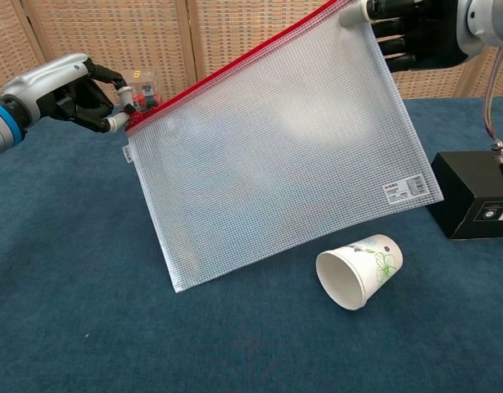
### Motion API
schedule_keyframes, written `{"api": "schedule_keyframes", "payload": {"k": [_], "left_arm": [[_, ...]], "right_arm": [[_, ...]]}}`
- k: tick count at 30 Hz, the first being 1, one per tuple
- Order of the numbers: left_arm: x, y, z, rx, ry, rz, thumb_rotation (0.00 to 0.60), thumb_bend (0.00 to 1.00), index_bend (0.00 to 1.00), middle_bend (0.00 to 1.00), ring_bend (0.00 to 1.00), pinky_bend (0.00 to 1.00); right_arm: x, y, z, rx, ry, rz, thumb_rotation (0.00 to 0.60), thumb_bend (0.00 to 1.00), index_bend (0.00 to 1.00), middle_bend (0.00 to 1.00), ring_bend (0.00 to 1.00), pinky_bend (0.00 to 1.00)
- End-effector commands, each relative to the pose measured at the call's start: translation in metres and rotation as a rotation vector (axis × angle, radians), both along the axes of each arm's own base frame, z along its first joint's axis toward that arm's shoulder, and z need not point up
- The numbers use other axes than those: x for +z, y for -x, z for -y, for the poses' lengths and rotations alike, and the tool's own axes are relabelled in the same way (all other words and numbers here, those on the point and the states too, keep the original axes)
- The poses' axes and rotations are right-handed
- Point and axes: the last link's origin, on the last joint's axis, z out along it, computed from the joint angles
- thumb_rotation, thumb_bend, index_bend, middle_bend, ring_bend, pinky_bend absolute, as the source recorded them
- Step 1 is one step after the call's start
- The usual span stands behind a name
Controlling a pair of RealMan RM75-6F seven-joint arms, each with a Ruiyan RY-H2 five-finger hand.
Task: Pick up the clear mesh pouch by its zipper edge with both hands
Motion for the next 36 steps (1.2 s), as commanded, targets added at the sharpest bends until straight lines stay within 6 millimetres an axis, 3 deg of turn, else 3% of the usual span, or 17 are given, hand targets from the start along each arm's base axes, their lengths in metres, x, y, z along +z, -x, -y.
{"api": "schedule_keyframes", "payload": {"k": [1, 18, 20, 22, 23, 24, 25, 26, 28, 36], "left_arm": [[0.005, 0.012, 0.000, 0.018, -0.003, -0.011, 0.600, 0.78, 0.96, 0.94, 0.98, 1.00], [0.006, 0.029, -0.004, 0.053, 0.000, 0.024, 0.600, 0.78, 0.95, 0.94, 0.98, 1.00], [0.006, 0.029, -0.004, 0.054, 0.000, 0.025, 0.600, 0.77, 0.93, 0.94, 0.98, 1.00], [0.005, 0.031, -0.004, 0.054, 0.006, 0.024, 0.600, 0.62, 0.79, 0.94, 0.98, 1.00], [0.005, 0.031, -0.004, 0.054, 0.011, 0.022, 0.600, 0.37, 0.57, 0.94, 0.98, 1.00], [0.005, 0.032, -0.004, 0.055, 0.020, 0.014, 0.600, 0.19, 0.37, 0.94, 0.98, 1.00], [0.006, 0.034, -0.004, 0.055, 0.028, 0.006, 0.600, 0.06, 0.20, 0.93, 0.98, 1.00], [0.007, 0.035, -0.004, 0.056, 0.031, -0.003, 0.600, 0.01, 0.08, 0.93, 0.98, 1.00], [0.009, 0.037, -0.003, 0.054, 0.031, -0.018, 0.600, 0.00, 0.00, 0.92, 0.97, 1.00], [0.039, 0.043, 0.005, 0.031, -0.071, -0.029, 0.600, 0.00, 0.00, 0.90, 0.96, 1.00]], "right_arm": [[0.004, 0.007, 0.002, -0.021, 0.008, -0.003, 0.600, 0.79, 0.74, 0.98, 0.94, 1.00], [0.008, 0.028, 0.007, -0.072, -0.001, 0.000, 0.600, 0.79, 0.74, 0.98, 0.94, 1.00], [0.008, 0.029, 0.007, -0.067, -0.003, -0.006, 0.600, 0.74, 0.70, 0.98, 0.94, 1.00], [0.006, 0.031, 0.007, -0.039, 0.002, -0.056, 0.600, 0.47, 0.47, 0.97, 0.94, 1.00], [0.005, 0.032, 0.007, -0.034, 0.005, -0.065, 0.600, 0.26, 0.28, 0.96, 0.94, 1.00], [0.005, 0.033, 0.007, -0.024, 0.012, -0.087, 0.600, 0.10, 0.13, 0.95, 0.93, 1.00], [0.005, 0.036, 0.007, -0.015, 0.021, -0.116, 0.600, 0.04, 0.06, 0.94, 0.93, 1.00], [0.004, 0.039, 0.008, -0.007, 0.034, -0.148, 0.600, 0.00, 0.02, 0.93, 0.92, 1.00], [0.004, 0.043, 0.008, 0.006, 0.070, -0.209, 0.600, 0.00, 0.00, 0.93, 0.92, 1.00], [0.013, 0.067, -0.005, 0.060, 0.186, -0.430, 0.600, 0.00, 0.00, 0.92, 0.92, 1.00]]}}
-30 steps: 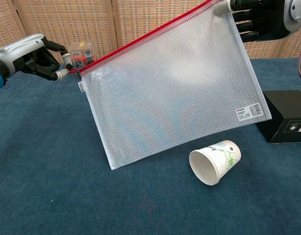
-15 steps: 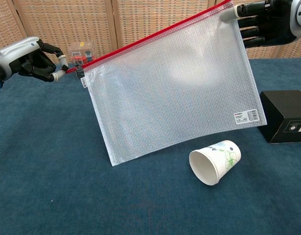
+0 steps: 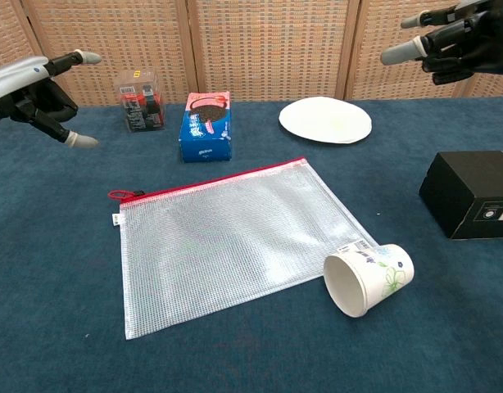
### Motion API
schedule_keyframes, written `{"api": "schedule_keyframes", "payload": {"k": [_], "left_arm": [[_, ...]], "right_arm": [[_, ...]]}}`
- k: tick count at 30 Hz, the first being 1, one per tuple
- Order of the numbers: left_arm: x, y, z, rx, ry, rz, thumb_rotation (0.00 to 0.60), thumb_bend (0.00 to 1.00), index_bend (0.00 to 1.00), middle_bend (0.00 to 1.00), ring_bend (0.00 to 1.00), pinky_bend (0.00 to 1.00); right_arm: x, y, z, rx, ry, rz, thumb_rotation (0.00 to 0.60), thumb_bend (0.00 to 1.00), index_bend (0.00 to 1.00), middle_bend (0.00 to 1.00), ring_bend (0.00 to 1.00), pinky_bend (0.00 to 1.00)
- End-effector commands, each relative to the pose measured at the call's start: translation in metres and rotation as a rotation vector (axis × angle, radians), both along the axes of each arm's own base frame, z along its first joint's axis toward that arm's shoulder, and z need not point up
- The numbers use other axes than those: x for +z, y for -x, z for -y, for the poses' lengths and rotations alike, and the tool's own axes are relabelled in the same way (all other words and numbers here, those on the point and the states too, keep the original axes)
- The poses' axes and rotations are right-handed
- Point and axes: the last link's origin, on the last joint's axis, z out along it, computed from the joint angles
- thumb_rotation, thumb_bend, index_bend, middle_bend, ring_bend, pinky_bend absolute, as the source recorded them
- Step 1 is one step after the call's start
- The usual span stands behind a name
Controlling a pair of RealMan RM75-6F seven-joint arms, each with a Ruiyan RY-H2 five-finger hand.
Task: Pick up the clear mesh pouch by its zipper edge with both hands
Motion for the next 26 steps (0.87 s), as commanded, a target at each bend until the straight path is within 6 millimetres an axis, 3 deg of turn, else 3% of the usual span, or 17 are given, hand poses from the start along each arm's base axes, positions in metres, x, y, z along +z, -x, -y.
{"api": "schedule_keyframes", "payload": {"k": [1, 4, 6, 7, 9, 10, 12, 14, 16, 22, 26], "left_arm": [[0.017, 0.003, 0.006, -0.021, -0.073, -0.008, 0.600, 0.00, 0.00, 0.89, 0.95, 1.00], [0.031, 0.008, 0.016, -0.049, -0.153, -0.051, 0.600, 0.00, 0.00, 0.83, 0.88, 0.97], [0.043, 0.018, 0.031, -0.072, -0.227, -0.159, 0.600, 0.00, 0.00, 0.71, 0.77, 0.85], [0.047, 0.024, 0.041, -0.066, -0.247, -0.215, 0.600, 0.00, 0.00, 0.59, 0.67, 0.73], [0.054, 0.032, 0.056, -0.041, -0.259, -0.284, 0.600, 0.00, 0.00, 0.30, 0.43, 0.45], [0.058, 0.035, 0.067, -0.019, -0.264, -0.317, 0.600, 0.00, 0.00, 0.20, 0.35, 0.37], [0.064, 0.040, 0.083, 0.013, -0.264, -0.354, 0.600, 0.00, 0.00, 0.02, 0.12, 0.15], [0.067, 0.043, 0.098, 0.044, -0.251, -0.374, 0.600, 0.00, 0.00, 0.00, 0.02, 0.05], [0.071, 0.049, 0.117, 0.084, -0.221, -0.398, 0.600, 0.00, 0.00, 0.00, 0.00, 0.00], [0.081, 0.060, 0.165, 0.147, -0.250, -0.456, 0.600, 0.00, 0.00, 0.00, 0.00, 0.00], [0.082, 0.062, 0.181, 0.160, -0.270, -0.437, 0.600, 0.00, 0.00, 0.00, 0.00, 0.00]], "right_arm": [[0.004, 0.015, -0.013, 0.051, 0.047, -0.136, 0.600, 0.00, 0.00, 0.92, 0.92, 1.00], [0.009, 0.028, -0.025, 0.117, 0.096, -0.271, 0.600, 0.00, 0.03, 0.91, 0.91, 0.98], [0.016, 0.044, -0.039, 0.203, 0.163, -0.478, 0.600, 0.00, 0.06, 0.85, 0.85, 0.92], [0.018, 0.052, -0.049, 0.245, 0.198, -0.567, 0.600, 0.00, 0.07, 0.82, 0.81, 0.88], [0.022, 0.064, -0.063, 0.290, 0.239, -0.669, 0.600, 0.00, 0.07, 0.67, 0.65, 0.69], [0.024, 0.073, -0.072, 0.314, 0.256, -0.731, 0.600, 0.00, 0.07, 0.60, 0.57, 0.59], [0.028, 0.085, -0.085, 0.342, 0.279, -0.827, 0.600, 0.00, 0.07, 0.35, 0.30, 0.27], [0.032, 0.094, -0.096, 0.360, 0.298, -0.901, 0.600, 0.00, 0.07, 0.17, 0.12, 0.08], [0.037, 0.105, -0.113, 0.375, 0.322, -0.984, 0.600, 0.00, 0.06, 0.08, 0.02, 0.01], [0.044, 0.132, -0.159, 0.372, 0.396, -1.126, 0.600, 0.00, 0.04, 0.03, 0.00, 0.00], [0.043, 0.140, -0.174, 0.369, 0.407, -1.133, 0.600, 0.00, 0.04, 0.03, 0.00, 0.00]]}}
